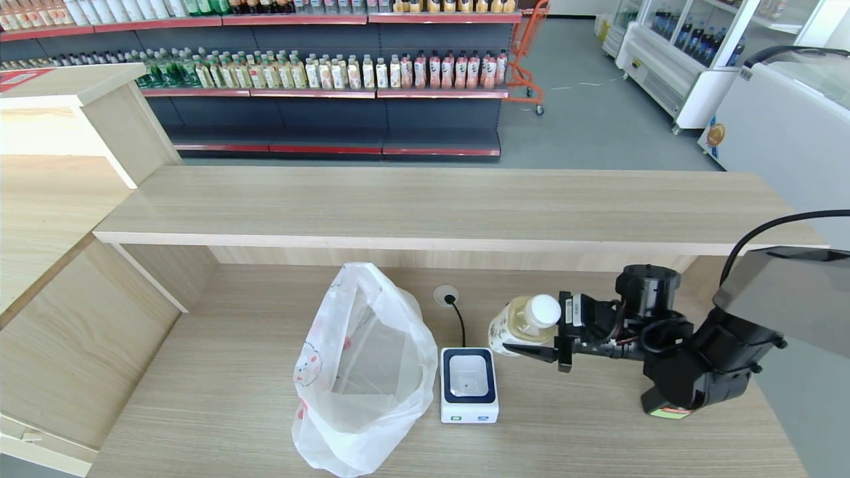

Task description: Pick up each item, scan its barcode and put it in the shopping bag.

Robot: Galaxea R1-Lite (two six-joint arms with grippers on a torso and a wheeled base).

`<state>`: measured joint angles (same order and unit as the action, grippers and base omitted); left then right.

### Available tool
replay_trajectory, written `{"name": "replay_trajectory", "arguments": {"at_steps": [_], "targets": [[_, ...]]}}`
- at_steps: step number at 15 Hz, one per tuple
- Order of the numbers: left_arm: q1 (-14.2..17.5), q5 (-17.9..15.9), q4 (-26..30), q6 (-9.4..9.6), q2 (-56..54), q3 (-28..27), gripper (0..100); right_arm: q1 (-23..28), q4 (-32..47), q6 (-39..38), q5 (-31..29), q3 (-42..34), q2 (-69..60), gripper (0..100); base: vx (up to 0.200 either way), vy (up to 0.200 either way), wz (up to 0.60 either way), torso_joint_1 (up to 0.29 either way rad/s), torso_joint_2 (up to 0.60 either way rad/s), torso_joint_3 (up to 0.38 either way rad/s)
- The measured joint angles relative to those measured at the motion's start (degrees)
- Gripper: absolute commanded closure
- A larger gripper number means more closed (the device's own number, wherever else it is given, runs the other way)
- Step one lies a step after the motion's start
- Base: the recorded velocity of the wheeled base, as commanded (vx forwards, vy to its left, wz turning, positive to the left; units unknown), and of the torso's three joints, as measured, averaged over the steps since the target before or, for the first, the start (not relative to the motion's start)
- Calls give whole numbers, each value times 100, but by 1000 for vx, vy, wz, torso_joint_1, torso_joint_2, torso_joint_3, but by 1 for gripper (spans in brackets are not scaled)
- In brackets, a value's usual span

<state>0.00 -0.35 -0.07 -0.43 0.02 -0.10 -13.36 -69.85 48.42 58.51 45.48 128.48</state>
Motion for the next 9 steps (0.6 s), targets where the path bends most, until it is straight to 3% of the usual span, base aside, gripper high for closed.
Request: {"name": "replay_trajectory", "arguments": {"at_steps": [9], "targets": [[-2, 2, 0, 0, 0, 0, 0, -369, 41, 651, 725, 744, 736, 100, 0, 0, 0, 0, 0, 0]]}}
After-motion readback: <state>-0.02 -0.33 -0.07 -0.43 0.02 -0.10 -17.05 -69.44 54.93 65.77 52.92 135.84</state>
